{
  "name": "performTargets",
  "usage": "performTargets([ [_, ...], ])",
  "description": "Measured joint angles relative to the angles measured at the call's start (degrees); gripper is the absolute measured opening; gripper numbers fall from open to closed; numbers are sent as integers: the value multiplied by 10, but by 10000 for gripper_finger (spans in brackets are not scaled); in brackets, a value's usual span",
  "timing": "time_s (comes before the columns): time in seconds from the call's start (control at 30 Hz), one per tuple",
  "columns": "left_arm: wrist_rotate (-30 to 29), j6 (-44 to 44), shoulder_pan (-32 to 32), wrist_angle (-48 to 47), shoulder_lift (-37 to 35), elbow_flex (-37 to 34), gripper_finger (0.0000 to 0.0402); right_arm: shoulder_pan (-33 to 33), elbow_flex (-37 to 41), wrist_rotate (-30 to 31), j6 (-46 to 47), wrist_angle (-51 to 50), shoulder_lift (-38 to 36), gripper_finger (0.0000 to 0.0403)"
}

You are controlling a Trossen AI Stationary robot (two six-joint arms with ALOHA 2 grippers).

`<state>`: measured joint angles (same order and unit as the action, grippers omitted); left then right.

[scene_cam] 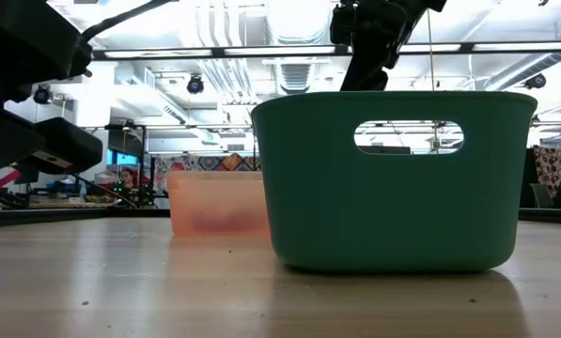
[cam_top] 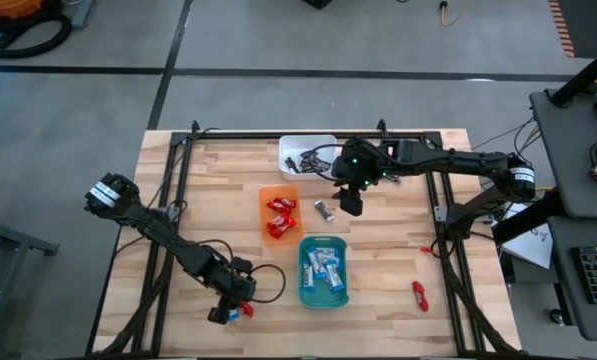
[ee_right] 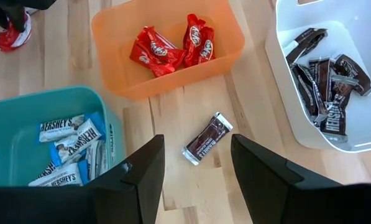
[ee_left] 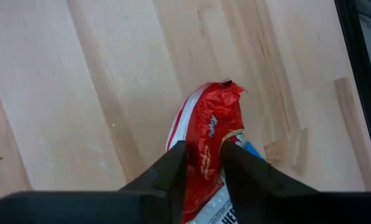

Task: Sort candy
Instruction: Put the red chocolate bar into the orange bin

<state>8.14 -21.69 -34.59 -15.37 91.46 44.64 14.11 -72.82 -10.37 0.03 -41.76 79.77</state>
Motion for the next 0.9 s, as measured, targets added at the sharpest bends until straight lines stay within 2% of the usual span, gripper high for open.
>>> performTargets([
  [0.33, 0, 15, 0, -1, 0, 0, 9, 0, 0, 0, 0, 0, 0, 176],
  [0.53, -7, 33, 2, -10, -24, -1, 5, 0, 0, 0, -2, 0, 0, 176],
  [0.73, -82, 75, 18, -50, -91, -1, 5, 0, 0, 0, -6, 0, 0, 176],
  [0.9, -180, 138, 55, -62, -164, -1, 5, 0, 0, 0, -6, 0, 0, 176],
])
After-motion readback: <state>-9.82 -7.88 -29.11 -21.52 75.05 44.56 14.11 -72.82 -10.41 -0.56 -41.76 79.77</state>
